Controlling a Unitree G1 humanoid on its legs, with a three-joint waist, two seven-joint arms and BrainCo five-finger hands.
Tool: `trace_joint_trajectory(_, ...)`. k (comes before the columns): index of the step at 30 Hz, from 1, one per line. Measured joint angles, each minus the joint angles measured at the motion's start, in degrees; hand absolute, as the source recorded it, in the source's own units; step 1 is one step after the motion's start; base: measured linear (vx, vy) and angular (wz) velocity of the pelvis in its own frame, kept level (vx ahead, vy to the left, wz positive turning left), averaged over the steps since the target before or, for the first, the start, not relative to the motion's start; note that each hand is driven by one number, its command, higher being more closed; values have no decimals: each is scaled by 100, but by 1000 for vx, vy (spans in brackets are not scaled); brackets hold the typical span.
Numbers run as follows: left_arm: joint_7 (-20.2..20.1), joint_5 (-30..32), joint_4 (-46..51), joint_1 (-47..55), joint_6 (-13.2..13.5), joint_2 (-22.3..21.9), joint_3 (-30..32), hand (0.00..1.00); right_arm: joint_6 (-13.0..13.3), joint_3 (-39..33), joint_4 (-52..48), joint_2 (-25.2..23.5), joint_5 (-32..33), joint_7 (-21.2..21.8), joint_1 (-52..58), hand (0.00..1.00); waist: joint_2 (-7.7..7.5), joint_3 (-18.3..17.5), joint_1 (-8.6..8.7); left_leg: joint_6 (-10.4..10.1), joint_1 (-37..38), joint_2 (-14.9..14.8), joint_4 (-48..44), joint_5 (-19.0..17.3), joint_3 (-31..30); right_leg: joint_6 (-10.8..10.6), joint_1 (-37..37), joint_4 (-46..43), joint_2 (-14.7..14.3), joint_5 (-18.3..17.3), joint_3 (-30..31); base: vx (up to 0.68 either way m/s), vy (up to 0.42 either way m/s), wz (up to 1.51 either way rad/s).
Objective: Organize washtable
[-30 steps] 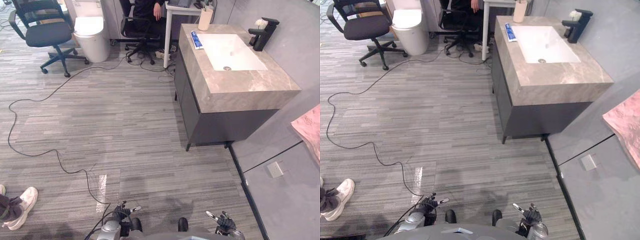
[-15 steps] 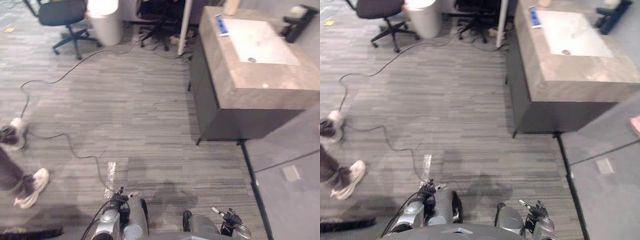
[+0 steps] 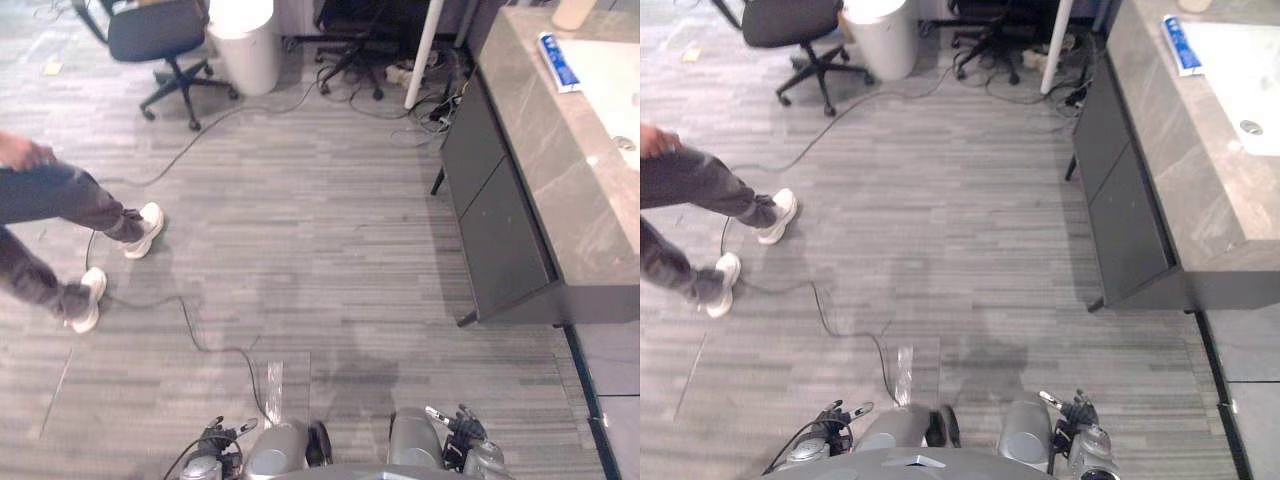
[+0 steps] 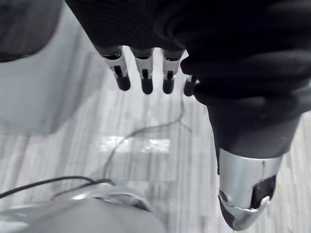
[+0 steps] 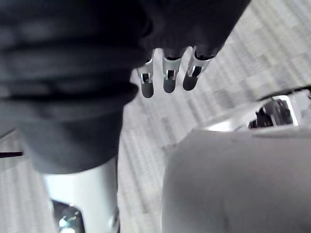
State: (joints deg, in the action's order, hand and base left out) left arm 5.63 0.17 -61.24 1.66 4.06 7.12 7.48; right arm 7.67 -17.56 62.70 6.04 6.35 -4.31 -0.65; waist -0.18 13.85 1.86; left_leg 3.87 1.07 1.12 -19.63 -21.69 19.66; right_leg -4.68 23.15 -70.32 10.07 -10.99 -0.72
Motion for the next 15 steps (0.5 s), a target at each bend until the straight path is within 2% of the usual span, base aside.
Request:
trace_joint_trajectory(1, 2, -46, -4, -135, 18, 5, -57, 0, 57, 1, -20, 14, 38, 11, 0, 0, 102, 63, 96, -61, 394, -3, 417, 43, 11, 49, 370, 352, -252, -130, -211, -72, -74, -16)
trace_joint_trajectory(2, 0, -90, -7, -201, 20, -10, -68, 0, 57, 0, -17, 32, 39, 13, 11, 0, 120, 108, 147, -97, 615, -5, 581, 65, 12, 139, 520, 690, -351, -185, -342, -118, -76, -3)
trace_joint_trajectory(3, 2, -132, 3, -390, 32, -53, -66, 0, 39, -7, 35, 46, 45, 12, 40, 0, 180, 152, 247, -128, 843, -12, 816, 82, 7, 211, 705, 1355, -444, -210, -557, -179, -57, 12)
trace_joint_trajectory(4, 1, -182, 18, -589, 69, -98, -69, 0, 37, -20, 35, 40, 112, 13, 97, 0, 182, 163, 326, -131, 1056, -14, 1041, 83, 5, 226, 888, 2583, -544, -117, -742, -241, -43, 32)
trace_joint_trajectory(5, -2, -212, 49, -764, 100, -143, -86, 0, 37, -79, 42, 23, 157, 14, 182, 0, 170, 180, 441, -132, 1255, 0, 1251, 83, -22, 226, 922, 4089, -589, 313, -859, -104, -22, 42)
trace_joint_trajectory(6, -6, -211, 61, -833, 120, -161, -113, 0, 33, -138, 53, 7, 157, 13, 241, 0, 155, 169, 496, -136, 1345, 37, 1339, 83, -66, 206, 862, 4818, -598, 591, -914, 251, -75, 47)
trace_joint_trajectory(7, -23, -209, 71, -888, 151, -230, -152, 0, -21, -317, 110, -7, 154, 1, 360, 0, 176, 178, 578, -259, 1556, 46, 1466, 153, -210, 404, 801, 5142, -627, 1580, -889, 651, -172, 7)
trace_joint_trajectory(8, -55, -208, 71, -886, 152, -320, -128, 0, -85, -590, 143, -29, 154, -7, 364, 0, 318, 165, 547, -451, 1663, -82, 1345, 267, -195, 835, 924, 4613, -802, 1477, -731, 703, -230, -14)
trace_joint_trajectory(9, -72, -199, 67, -877, 148, -334, -100, 0, -85, -732, 150, -71, 152, 2, 365, 0, 329, 178, 530, -601, 1642, -153, 1045, 353, -186, 863, 946, 4316, -807, 1252, -716, 674, -269, -28)
trace_joint_trajectory(10, -96, -205, 59, -832, 114, -421, 11, 0, -133, -1079, 158, -143, 158, 24, 410, 0, 365, 198, 560, -903, 1412, -393, -99, 600, -221, 927, 740, 3922, -791, 752, -796, 534, -279, 8)
trace_joint_trajectory(11, -139, -204, 75, -776, 121, -535, 138, 0, -192, -1335, 127, -211, 158, 46, 518, 0, 412, 190, 561, -979, 846, -777, -1846, 1287, -403, 954, 292, 3861, -800, 352, -911, 458, -276, 23)
trace_joint_trajectory(12, -149, -208, 92, -747, 128, -593, 196, 0, -202, -1380, 71, -233, 161, 46, 568, 0, 417, 187, 536, -1029, 502, -966, -2785, 1589, -500, 996, 54, 3863, -810, 212, -945, 308, -216, 22)
trace_joint_trajectory(13, -169, -214, 176, -680, 135, -676, 259, 0, -201, -1364, -7, -249, 160, 47, 590, 0, 394, 194, 452, -990, 1, -1179, -3941, 1765, -533, 1027, -285, 3878, -822, 6, -941, 354, -163, -2)
trace_joint_trajectory(14, -204, -214, 298, -592, 140, -775, 347, 0, -194, -1328, -89, -219, 161, 58, 541, 0, 324, 231, 344, -893, -604, -1356, -5080, 1730, -492, 1030, -732, 3938, -813, -217, -839, 347, -139, -15)
trace_joint_trajectory(15, -237, -220, 275, -529, 131, -790, 356, 0, -174, -1188, -211, -164, 213, 61, 462, 0, 232, 285, 303, -751, -1192, -1396, -5613, 1592, -492, 1013, -1163, 4061, -743, -407, -765, 431, -98, -19)
